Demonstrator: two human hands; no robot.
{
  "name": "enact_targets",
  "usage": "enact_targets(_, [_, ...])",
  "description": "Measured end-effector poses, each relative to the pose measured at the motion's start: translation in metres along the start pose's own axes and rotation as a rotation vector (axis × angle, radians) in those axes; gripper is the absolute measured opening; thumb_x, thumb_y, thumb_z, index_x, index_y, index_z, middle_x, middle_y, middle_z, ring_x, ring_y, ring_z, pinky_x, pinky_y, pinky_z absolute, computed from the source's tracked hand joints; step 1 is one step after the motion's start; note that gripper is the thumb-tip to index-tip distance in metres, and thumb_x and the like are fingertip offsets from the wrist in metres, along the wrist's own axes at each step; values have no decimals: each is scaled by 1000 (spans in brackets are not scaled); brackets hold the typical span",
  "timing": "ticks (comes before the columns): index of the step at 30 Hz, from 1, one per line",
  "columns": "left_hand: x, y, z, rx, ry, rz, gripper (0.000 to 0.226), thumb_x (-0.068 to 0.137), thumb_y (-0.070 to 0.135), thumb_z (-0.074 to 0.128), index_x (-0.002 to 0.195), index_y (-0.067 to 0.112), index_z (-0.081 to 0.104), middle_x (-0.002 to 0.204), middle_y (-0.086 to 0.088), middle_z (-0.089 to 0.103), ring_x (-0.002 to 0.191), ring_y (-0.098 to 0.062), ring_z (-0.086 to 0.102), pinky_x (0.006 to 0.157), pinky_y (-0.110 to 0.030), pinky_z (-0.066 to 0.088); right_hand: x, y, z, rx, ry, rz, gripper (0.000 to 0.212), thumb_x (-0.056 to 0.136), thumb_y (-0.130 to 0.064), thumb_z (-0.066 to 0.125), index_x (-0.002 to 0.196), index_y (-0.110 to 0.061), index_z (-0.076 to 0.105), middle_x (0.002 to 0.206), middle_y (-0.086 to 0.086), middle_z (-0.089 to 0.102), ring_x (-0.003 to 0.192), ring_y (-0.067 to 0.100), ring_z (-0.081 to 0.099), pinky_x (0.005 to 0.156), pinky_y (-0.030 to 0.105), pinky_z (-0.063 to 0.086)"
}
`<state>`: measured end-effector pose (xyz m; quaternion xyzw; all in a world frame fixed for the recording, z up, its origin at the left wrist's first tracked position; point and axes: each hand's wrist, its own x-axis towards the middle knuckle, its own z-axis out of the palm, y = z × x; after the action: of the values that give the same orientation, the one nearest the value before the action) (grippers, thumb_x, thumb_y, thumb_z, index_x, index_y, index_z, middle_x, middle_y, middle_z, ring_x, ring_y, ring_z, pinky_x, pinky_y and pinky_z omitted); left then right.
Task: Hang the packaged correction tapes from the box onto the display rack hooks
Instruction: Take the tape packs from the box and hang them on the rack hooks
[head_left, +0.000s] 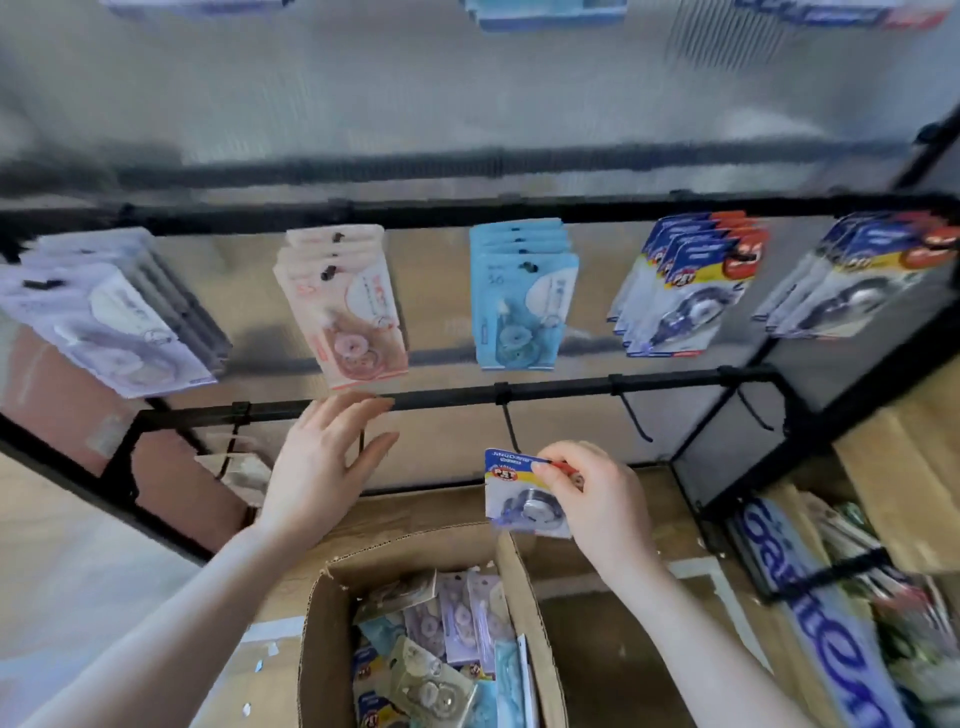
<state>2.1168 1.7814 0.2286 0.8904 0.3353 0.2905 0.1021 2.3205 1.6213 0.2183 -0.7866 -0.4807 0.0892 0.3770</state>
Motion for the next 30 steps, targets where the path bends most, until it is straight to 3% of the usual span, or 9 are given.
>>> enact_targets(11, [58,107,-67,-91,-98,46,41,87,44,45,110,16,64,108,-2,62,99,-20,54,84,-31,43,14,-39,-153,13,117,105,11,85,-21,65,88,-10,67,81,-9,63,77,4,62,53,23,51])
enact_targets(14, [72,134,-59,-88,-88,56,42,88,45,45,109,15,64,110,-3,61,98,-20,54,84,-30,43,25,-21,-192,12,138,131,9,86,-19,65,89,-11,68,82,-6,67,76,5,62,53,15,45])
enact_targets(19, [94,198,-24,-37,-57,61,52,91,53,38,107,11,65,106,-6,62,97,-23,54,82,-36,47,55,34,-259,45,161,95,5,87,-13,64,87,-11,68,82,-2,66,75,12,60,58,13,40])
enact_targets(23, [108,249,3,-31,-45,16,53,92,54,37,108,12,66,107,-4,62,98,-22,54,87,-29,41,78,81,-298,44,170,49,6,84,-12,66,86,-8,69,83,5,69,73,17,61,58,21,39])
enact_targets(26, [119,279,18,-28,-33,-34,46,88,49,45,108,13,66,108,-4,62,99,-18,52,86,-31,44,95,104,-314,48,152,25,9,85,-14,66,89,-7,69,86,6,69,76,17,62,56,18,41])
enact_targets(30, [124,305,36,-27,-29,-33,38,85,39,51,107,12,65,107,-4,61,98,-17,52,85,-27,42,112,127,-327,43,150,-13,10,84,-12,67,88,-4,69,87,8,70,78,20,62,60,33,47])
